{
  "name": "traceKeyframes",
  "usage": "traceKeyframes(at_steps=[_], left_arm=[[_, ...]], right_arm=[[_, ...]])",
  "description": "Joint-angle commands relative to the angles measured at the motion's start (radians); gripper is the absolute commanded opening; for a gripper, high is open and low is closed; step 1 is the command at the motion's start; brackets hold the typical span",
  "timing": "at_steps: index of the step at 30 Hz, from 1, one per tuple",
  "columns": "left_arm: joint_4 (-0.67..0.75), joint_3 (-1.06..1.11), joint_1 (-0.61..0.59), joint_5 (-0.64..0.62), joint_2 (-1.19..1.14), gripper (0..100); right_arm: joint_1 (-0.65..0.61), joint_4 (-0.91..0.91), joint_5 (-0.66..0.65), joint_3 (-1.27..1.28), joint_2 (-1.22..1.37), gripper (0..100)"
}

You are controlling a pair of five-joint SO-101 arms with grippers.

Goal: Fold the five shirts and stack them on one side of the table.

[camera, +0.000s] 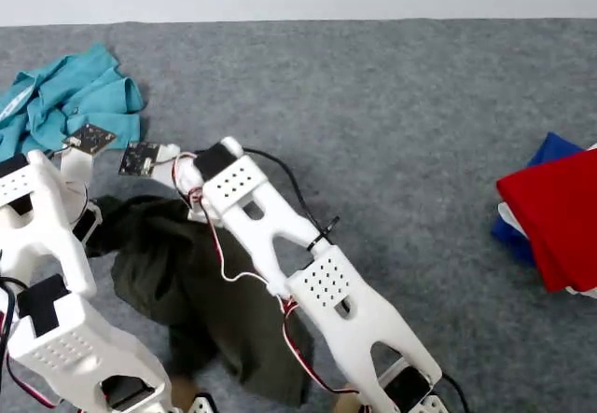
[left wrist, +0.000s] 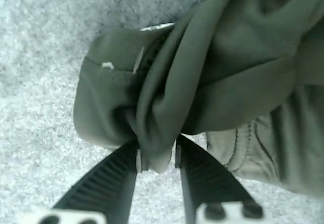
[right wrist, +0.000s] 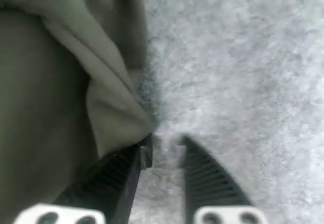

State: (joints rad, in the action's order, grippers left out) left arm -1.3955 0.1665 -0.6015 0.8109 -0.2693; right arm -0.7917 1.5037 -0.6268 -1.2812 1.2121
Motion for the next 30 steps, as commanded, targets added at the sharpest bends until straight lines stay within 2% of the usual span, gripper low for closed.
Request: traceKeyframes(at_steps=[1,10,15,17,22,30], left_arm=[[0.011,-0.039,-0.003,-0.009,0.014,10],[-0.097,-0.245,-0.002,-0.075,0.014,10],[-0.103,-0.251,-0.009,-0.075,0.006,10],[-0.117,-0.249,-0.025,-0.075,0.005,10],[-0.118,-0.249,-0.106,-0.071,0.003,10],[-0.118,-0.249,-0.206,-0.069,0.002,10]], right_arm=[[0.022,0.010,0.005,-0.084,-0.018,1.2],[0.074,0.189,0.003,-0.336,-0.016,1.1],[0.067,0.240,0.011,-0.365,-0.007,1.9],[0.050,0.249,0.014,-0.365,-0.007,6.3],[-0.016,0.243,0.084,-0.364,-0.005,24.3],[-0.079,0.122,0.083,-0.259,0.058,25.1]])
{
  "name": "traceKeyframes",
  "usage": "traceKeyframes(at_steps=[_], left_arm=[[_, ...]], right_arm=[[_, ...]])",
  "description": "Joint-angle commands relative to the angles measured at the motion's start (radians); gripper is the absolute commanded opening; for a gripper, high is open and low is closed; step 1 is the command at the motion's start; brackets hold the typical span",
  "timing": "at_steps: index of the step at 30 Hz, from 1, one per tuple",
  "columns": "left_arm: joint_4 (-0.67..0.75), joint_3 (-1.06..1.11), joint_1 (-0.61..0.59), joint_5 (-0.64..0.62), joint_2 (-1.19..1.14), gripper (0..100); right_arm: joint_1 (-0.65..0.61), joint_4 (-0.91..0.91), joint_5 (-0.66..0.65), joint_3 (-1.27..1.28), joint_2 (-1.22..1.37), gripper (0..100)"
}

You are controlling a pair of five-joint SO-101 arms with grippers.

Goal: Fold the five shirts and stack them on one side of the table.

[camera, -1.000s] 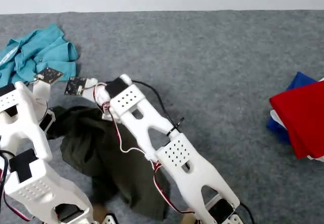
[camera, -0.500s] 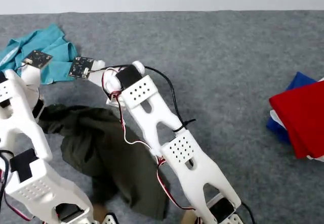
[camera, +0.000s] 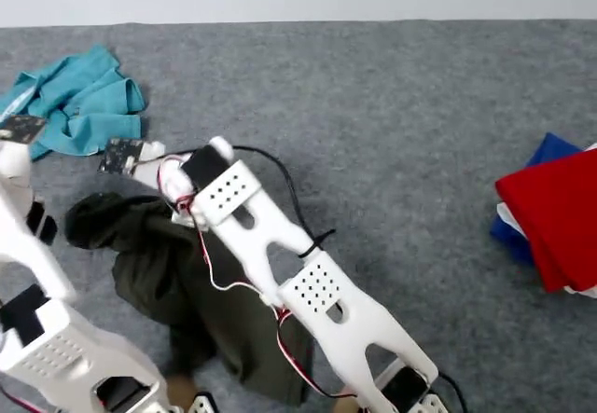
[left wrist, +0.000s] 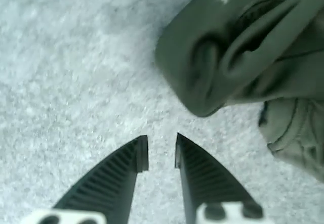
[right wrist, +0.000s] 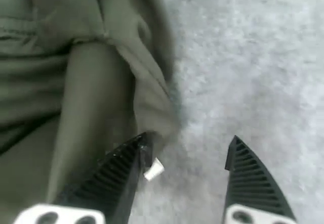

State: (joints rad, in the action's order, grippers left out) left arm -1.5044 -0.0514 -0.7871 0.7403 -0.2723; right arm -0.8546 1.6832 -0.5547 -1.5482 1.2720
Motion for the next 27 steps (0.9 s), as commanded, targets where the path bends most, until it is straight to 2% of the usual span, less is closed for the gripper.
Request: traceKeyframes(at_steps=[1,8,14,18,24,27], left_arm=[[-0.009,-0.031,-0.026,0.002,0.005,10],[0.018,0.022,-0.041,0.003,0.005,10],[0.032,0.070,-0.041,0.003,0.014,10],[0.025,0.056,-0.020,0.003,0.017,10],[-0.089,-0.045,0.041,0.002,0.017,10],[-0.133,-0.096,0.072,-0.002,0.017,10]], right_arm=[[-0.015,-0.084,0.011,0.018,0.007,25.1],[0.018,-0.157,0.009,0.043,0.051,22.7],[0.061,-0.139,-0.028,0.025,0.038,0.4],[0.102,-0.041,-0.103,-0.063,-0.031,1.0],[0.174,0.093,-0.124,-0.137,-0.185,1.1],[0.226,0.104,-0.146,-0.137,-0.263,1.1]])
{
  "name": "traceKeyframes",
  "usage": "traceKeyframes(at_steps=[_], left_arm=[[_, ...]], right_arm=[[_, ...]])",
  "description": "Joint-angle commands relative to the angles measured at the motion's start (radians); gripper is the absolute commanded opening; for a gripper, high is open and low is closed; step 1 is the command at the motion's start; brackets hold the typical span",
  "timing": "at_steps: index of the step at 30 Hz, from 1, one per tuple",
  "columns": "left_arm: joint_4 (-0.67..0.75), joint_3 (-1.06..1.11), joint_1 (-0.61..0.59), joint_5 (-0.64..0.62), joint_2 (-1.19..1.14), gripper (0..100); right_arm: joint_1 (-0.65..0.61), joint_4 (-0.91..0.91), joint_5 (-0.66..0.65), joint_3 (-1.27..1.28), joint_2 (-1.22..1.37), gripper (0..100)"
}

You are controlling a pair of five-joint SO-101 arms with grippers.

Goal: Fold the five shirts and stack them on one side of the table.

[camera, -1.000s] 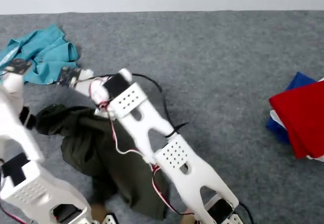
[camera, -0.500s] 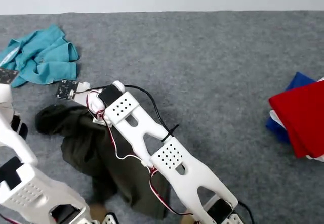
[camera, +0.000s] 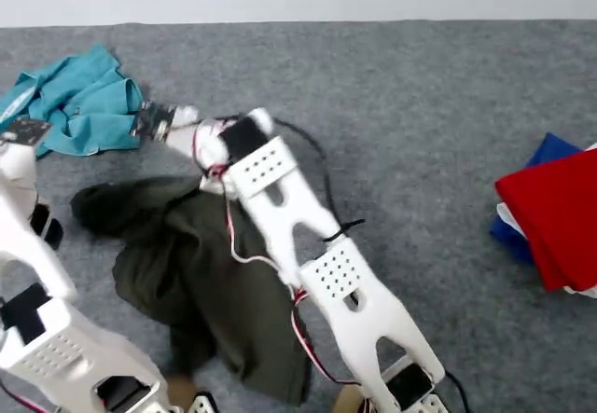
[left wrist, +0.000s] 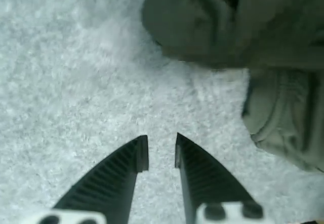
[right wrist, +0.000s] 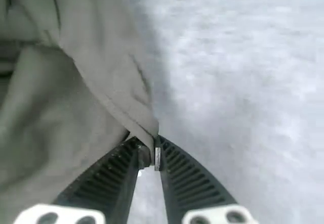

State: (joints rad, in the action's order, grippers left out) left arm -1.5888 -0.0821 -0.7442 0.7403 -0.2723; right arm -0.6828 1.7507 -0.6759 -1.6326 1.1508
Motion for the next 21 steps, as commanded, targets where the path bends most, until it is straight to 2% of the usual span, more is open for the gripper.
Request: traceKeyframes(at_steps=[1,4,8,13,21], left_arm=[[-0.063,-0.084,0.040,-0.002,0.017,10],[-0.103,-0.136,0.060,-0.002,0.017,10],[-0.127,-0.173,0.071,-0.002,0.017,10],[-0.137,-0.173,0.071,-0.002,0.017,10],[-0.141,-0.171,0.087,-0.002,0.017,10]], right_arm=[[0.073,0.035,-0.026,-0.052,-0.163,1.1],[0.133,0.031,-0.038,-0.052,-0.214,1.1],[0.213,0.028,-0.121,-0.052,-0.249,1.1],[0.285,-0.001,-0.133,-0.052,-0.283,1.1],[0.415,-0.085,-0.170,-0.052,-0.200,1.2]])
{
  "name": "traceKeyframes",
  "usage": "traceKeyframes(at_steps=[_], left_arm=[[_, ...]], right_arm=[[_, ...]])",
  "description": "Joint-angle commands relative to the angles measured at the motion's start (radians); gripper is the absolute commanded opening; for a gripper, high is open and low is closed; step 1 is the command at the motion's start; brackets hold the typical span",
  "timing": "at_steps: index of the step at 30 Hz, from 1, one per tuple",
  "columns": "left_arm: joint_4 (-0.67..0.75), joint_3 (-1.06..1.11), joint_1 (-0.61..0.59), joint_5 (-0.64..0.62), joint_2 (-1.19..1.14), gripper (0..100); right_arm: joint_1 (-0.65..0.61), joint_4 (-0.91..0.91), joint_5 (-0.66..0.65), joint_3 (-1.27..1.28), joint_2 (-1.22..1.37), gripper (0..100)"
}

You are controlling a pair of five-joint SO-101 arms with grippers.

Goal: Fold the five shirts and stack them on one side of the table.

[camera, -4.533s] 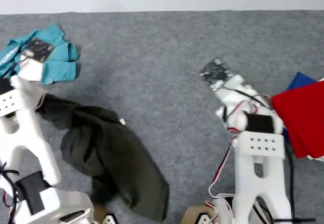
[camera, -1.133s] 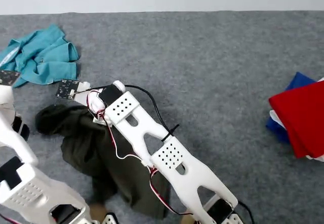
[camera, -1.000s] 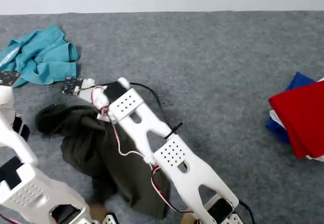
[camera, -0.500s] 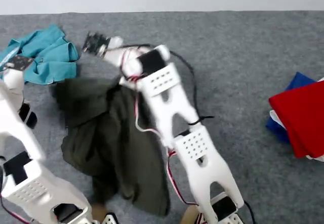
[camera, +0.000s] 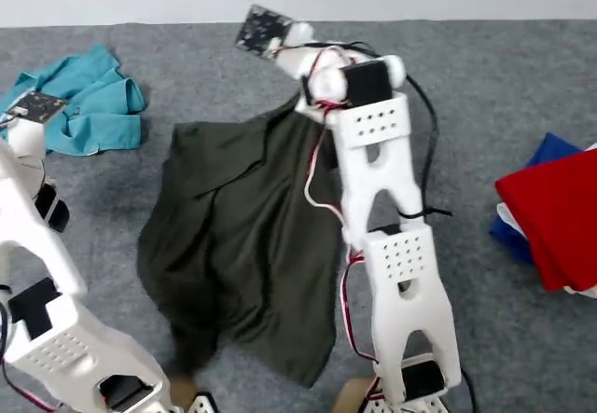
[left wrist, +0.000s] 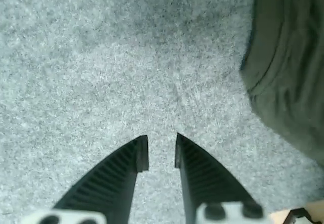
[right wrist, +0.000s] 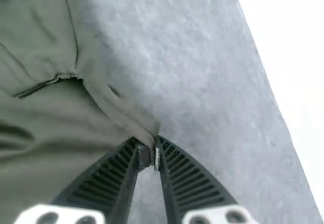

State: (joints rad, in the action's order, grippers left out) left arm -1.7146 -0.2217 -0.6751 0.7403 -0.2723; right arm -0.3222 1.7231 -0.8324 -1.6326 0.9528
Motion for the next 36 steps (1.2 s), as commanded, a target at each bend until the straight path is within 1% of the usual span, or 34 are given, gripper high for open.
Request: traceKeyframes(at_steps=[1,9,13,16,20,24,26,29,30,33,36], left_arm=[[-0.015,-0.031,0.021,-0.002,0.017,10],[-0.015,-0.031,0.074,-0.002,0.017,10],[-0.015,-0.031,0.094,-0.002,0.017,10],[-0.015,-0.030,0.103,-0.002,0.017,10],[-0.015,-0.027,0.124,-0.003,0.017,10],[-0.015,-0.027,0.155,-0.003,0.017,10],[-0.015,-0.027,0.163,-0.003,0.017,10],[-0.015,-0.027,0.167,-0.003,0.017,10],[-0.015,-0.027,0.167,-0.003,0.017,10],[-0.015,-0.027,0.167,-0.003,0.009,10],[-0.015,-0.025,0.167,-0.003,0.006,10]], right_arm=[[0.071,-0.085,-0.020,-0.052,0.016,1.2],[0.154,-0.309,-0.077,-0.052,0.151,1.3],[0.213,-0.430,-0.078,-0.052,0.189,1.1],[0.246,-0.475,-0.078,-0.052,0.199,1.1],[0.254,-0.518,-0.074,-0.052,0.186,1.1],[0.223,-0.585,-0.071,-0.052,0.183,1.6],[0.200,-0.561,-0.071,-0.052,0.185,3.8],[0.170,-0.473,-0.061,-0.054,0.173,14.6],[0.162,-0.449,-0.037,-0.054,0.159,17.2],[0.143,-0.372,0.025,-0.054,0.102,18.6],[0.119,-0.243,0.028,-0.052,0.045,18.5]])
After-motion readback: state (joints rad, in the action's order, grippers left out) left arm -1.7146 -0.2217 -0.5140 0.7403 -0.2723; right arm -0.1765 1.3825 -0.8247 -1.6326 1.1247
